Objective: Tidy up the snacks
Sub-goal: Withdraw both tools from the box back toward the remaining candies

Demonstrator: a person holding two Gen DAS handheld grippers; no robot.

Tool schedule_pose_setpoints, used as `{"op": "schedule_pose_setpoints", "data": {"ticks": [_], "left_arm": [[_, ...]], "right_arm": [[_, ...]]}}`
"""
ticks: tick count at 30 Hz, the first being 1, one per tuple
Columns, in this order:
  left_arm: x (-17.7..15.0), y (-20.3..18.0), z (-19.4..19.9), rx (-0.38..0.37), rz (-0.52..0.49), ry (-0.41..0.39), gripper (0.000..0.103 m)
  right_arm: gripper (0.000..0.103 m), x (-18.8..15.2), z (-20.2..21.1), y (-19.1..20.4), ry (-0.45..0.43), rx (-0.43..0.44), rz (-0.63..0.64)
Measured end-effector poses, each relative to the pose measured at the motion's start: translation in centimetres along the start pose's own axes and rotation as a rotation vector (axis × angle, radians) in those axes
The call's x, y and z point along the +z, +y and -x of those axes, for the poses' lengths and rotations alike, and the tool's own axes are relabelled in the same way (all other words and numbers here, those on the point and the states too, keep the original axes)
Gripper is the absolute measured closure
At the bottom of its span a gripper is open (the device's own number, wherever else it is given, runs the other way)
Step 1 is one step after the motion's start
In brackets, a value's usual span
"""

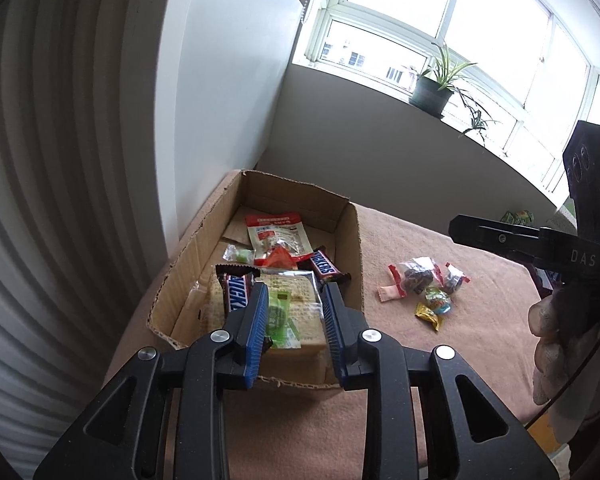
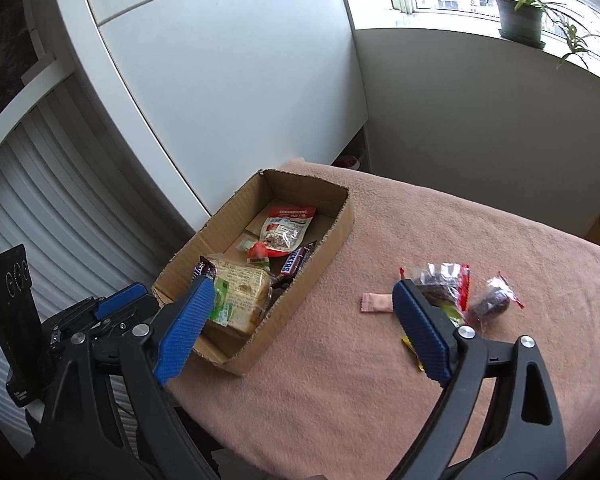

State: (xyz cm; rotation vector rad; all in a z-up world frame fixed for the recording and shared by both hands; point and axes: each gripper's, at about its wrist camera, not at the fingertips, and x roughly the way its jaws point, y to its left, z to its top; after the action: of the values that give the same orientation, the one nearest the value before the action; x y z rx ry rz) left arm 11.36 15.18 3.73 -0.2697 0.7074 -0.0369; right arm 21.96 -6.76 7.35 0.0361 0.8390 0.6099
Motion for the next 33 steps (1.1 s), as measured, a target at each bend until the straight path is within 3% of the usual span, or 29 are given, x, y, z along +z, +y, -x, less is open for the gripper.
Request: {"op": "schedule_pose_setpoints", "data": {"ticks": [6, 13, 23, 26, 28, 33], "left_arm": [[-1.7, -2.1, 1.9, -0.027, -0.021, 0.0, 0.072], [-4.5, -3.0, 3.5, -0.047, 0.001, -0.007, 0.072], [-6.9, -6.7, 1.9, -0.068, -0.029, 0.034, 0.072], [-7.2, -7.7, 0.4, -0.088, -0.024, 0.067, 0.069], [-7.5, -8.6, -0.6, -0.095, -0.03, 0.087, 0.062], [-7.7, -10.5, -3.4, -0.113, -0.045, 0.133, 0.061]], "right_arm": [[0.005, -3.7, 4.2, -1.9, -0.041, -0.075, 0.023], [0.004, -8.3, 6.8, -2.2, -0.082, -0.191, 0.147], [0.004, -11.5, 6.5, -5.7, -0.102, -0.181, 0.082], [0.004, -11.7, 6.0, -7.5, -0.084, -0.19, 0.049], [0.004, -11.5, 5.5, -8.9, -0.066, -0.197, 0.028], [0.005, -10.6, 4.4, -12.9, -0.04, -0.182, -0.051]]}}
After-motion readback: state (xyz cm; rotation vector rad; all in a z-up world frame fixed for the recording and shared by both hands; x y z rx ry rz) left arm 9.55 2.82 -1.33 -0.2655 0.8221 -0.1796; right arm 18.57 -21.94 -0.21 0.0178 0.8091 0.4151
